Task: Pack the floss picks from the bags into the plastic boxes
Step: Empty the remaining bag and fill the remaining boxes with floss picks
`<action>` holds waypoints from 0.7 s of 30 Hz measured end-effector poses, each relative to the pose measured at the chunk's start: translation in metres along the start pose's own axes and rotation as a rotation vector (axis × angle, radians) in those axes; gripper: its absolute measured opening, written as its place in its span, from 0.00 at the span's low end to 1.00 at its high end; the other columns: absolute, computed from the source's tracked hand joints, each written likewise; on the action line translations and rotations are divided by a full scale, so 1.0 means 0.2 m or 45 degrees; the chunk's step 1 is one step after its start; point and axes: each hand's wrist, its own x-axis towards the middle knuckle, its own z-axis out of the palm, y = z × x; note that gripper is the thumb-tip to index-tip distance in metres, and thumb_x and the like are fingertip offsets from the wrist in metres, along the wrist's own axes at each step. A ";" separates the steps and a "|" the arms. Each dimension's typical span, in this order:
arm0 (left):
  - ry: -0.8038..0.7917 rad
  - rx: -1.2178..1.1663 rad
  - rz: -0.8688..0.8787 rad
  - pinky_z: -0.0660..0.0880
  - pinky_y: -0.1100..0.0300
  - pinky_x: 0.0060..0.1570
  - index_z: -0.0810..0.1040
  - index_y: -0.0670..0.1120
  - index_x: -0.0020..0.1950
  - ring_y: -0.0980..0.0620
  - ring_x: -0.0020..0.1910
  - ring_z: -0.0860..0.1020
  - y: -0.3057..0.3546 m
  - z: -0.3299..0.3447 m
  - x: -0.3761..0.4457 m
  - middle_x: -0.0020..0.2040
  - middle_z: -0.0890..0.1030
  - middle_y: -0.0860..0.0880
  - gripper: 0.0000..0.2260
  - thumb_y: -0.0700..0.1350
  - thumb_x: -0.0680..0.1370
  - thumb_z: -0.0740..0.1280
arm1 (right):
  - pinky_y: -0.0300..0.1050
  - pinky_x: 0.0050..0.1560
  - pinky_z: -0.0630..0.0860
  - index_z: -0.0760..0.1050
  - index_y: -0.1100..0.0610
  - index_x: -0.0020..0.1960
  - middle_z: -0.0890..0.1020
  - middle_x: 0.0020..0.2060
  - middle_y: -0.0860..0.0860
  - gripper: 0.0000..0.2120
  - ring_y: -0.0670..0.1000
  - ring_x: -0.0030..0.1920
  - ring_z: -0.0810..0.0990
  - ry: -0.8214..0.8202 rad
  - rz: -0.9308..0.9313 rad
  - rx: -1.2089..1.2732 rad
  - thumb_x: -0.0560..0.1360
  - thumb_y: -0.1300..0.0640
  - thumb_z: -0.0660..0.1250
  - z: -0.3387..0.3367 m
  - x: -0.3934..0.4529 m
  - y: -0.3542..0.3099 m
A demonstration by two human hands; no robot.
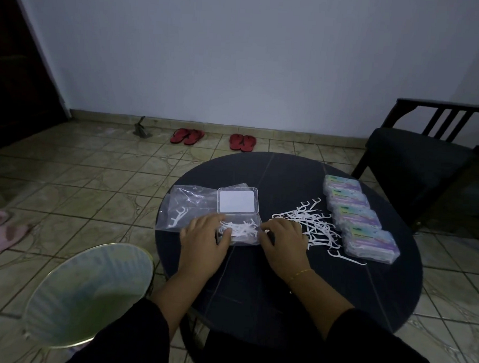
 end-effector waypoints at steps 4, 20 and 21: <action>-0.002 -0.072 0.024 0.59 0.59 0.55 0.77 0.51 0.60 0.53 0.57 0.71 0.00 0.00 0.01 0.54 0.80 0.55 0.11 0.49 0.79 0.62 | 0.46 0.55 0.59 0.79 0.50 0.54 0.76 0.56 0.46 0.10 0.51 0.61 0.68 0.090 -0.030 0.040 0.77 0.49 0.64 0.03 -0.02 0.00; 0.010 -0.264 0.098 0.70 0.60 0.56 0.76 0.46 0.59 0.55 0.55 0.72 0.00 0.01 0.00 0.55 0.73 0.54 0.11 0.39 0.79 0.62 | 0.54 0.60 0.61 0.75 0.47 0.61 0.69 0.68 0.50 0.28 0.55 0.67 0.65 -0.042 -0.243 -0.206 0.72 0.38 0.45 0.08 -0.07 -0.04; 0.014 -0.284 0.081 0.72 0.58 0.56 0.76 0.46 0.60 0.54 0.54 0.73 0.00 0.00 0.00 0.55 0.72 0.55 0.11 0.39 0.79 0.61 | 0.54 0.59 0.61 0.76 0.48 0.60 0.69 0.68 0.50 0.27 0.55 0.67 0.65 -0.033 -0.232 -0.182 0.73 0.38 0.47 0.08 -0.07 -0.04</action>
